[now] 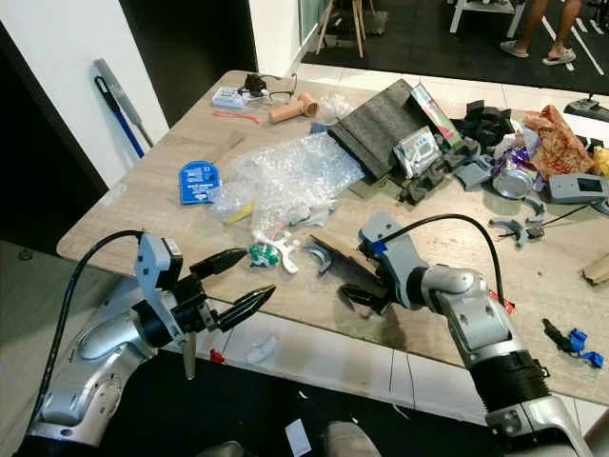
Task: Picking trash to rubbish bin
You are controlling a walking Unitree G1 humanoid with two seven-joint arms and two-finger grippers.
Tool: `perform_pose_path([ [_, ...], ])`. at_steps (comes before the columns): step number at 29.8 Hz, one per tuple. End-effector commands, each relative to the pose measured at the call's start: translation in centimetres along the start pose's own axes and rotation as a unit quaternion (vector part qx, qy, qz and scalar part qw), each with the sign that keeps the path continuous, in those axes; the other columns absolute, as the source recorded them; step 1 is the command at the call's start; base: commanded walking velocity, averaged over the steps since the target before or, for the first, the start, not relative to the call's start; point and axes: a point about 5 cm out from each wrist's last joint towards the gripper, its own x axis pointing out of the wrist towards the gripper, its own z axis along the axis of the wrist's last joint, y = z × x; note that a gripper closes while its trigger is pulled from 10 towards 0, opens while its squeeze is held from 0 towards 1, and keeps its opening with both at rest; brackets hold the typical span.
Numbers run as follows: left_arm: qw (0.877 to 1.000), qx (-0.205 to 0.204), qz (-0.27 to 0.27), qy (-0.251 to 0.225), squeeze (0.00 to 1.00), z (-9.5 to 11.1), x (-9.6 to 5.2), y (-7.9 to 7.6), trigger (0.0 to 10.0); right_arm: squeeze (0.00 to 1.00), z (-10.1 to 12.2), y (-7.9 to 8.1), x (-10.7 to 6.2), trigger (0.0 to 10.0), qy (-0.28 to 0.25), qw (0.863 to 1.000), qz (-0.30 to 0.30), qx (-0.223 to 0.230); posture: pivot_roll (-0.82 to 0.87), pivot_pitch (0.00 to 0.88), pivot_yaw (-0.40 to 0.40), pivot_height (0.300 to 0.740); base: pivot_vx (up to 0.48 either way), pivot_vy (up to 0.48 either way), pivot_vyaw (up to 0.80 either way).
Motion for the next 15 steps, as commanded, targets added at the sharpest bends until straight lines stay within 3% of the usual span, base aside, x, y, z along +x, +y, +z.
perform_pose_path([
  [1,1.000,0.001,-0.002,0.007,0.00,0.03,-0.12,0.00,10.0,0.00,-1.10,-0.32,0.06,0.0,0.025,0.999,-0.016,0.027,-0.15,0.000,0.007,0.740,0.000,0.000,0.00],
  [15,1.000,0.003,-0.004,0.012,0.00,0.07,-0.15,0.20,10.0,0.00,-1.07,-0.04,0.31,0.0,0.014,0.999,-0.019,0.049,-0.15,0.000,0.017,0.740,0.000,0.000,0.00],
])
